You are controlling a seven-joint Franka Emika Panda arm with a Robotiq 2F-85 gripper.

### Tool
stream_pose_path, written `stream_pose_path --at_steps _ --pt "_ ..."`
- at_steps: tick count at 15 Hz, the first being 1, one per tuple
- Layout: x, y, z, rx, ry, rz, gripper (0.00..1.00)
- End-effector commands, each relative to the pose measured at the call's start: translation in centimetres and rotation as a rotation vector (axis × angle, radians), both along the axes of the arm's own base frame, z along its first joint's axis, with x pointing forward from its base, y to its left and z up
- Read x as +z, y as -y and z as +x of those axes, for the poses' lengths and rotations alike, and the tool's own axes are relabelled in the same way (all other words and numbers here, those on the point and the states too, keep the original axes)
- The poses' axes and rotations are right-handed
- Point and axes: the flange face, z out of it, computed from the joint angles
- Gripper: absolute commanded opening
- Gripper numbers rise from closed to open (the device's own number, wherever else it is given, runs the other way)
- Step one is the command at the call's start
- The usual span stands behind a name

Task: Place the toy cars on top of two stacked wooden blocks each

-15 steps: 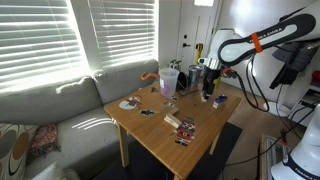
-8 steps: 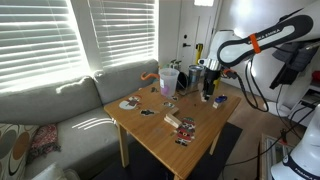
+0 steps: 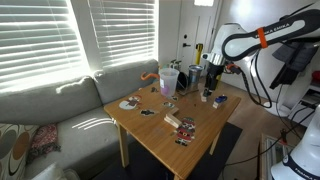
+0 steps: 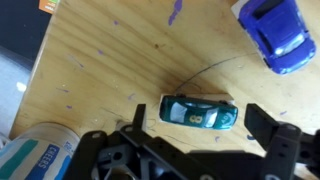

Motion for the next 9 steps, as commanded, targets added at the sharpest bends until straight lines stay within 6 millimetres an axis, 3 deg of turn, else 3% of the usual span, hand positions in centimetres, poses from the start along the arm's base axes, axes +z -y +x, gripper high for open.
stream_pose_path --at_steps 1,4,9 --pt "2.7 0.1 -1.7 -0.004 0.008 -0.017 1.0" --pt "4.4 -0.2 -2.7 -0.039 0.018 0.001 1.0" --pt "8.1 -1.2 -5.2 -0.319 -0.017 0.042 1.0"
